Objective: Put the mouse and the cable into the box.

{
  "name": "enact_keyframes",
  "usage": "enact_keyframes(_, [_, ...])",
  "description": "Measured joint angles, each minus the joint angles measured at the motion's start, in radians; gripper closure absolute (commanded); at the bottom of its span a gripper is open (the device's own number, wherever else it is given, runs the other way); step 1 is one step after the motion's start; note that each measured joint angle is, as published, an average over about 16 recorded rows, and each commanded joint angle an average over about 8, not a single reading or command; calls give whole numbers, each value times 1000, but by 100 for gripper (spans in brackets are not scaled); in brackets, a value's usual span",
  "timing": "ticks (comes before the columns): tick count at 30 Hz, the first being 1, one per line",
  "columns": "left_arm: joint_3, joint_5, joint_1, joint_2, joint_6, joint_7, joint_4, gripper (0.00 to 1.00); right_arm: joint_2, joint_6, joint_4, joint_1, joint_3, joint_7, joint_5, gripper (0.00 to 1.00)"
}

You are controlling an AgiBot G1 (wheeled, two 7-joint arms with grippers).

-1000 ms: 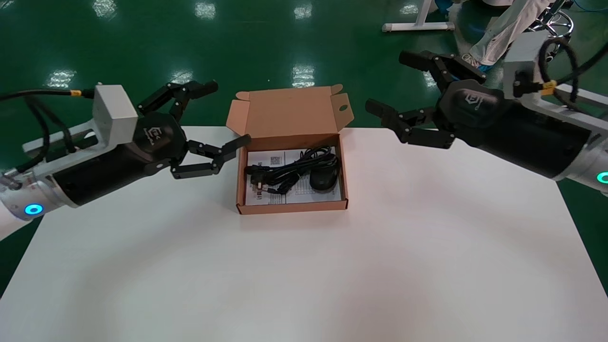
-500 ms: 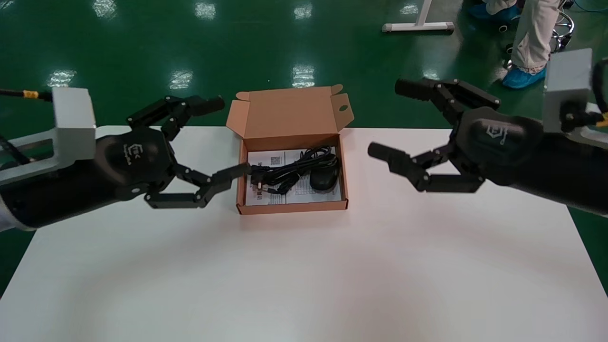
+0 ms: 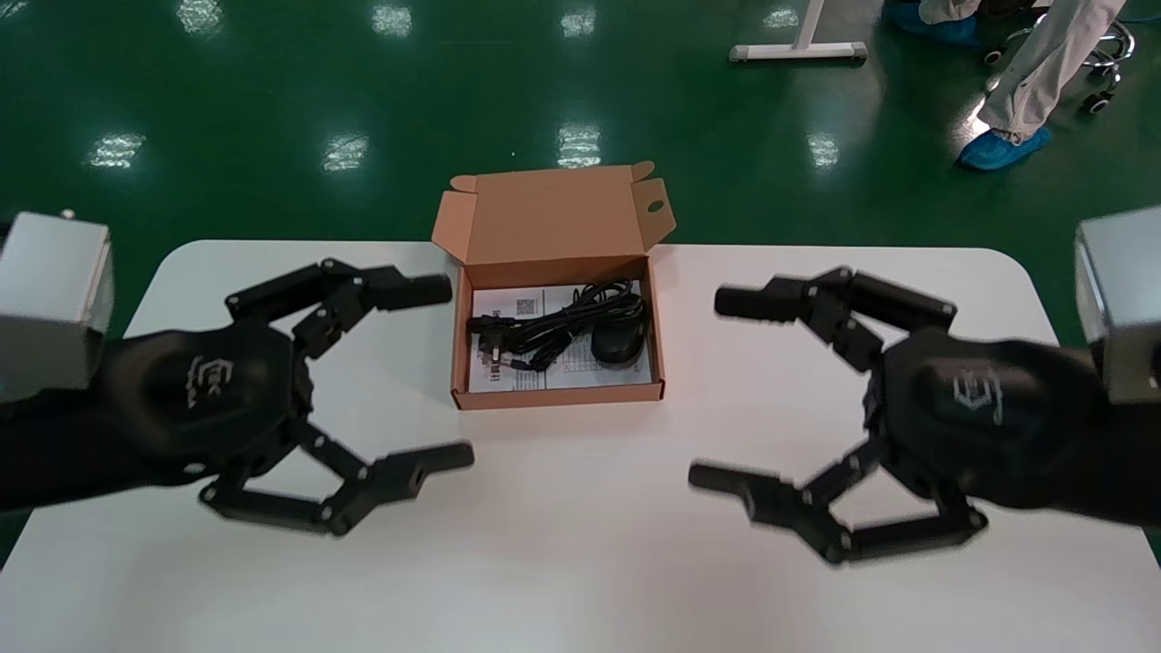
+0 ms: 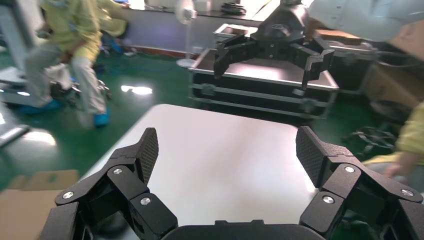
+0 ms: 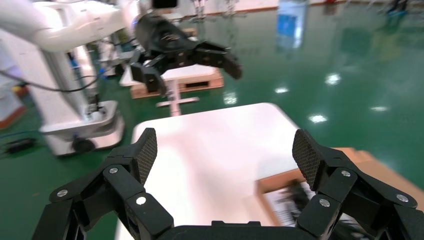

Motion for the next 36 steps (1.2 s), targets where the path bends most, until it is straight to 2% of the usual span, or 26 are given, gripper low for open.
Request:
enact_keyframes(11, [3,-27,16,-43,46,-84,-71,0,40,-13,94,-35,1,55,19,0])
enact_keyframes(36, [2,-22,14,-36,37,-75,-59,0,35,-11,77,-31,1,52,17,0])
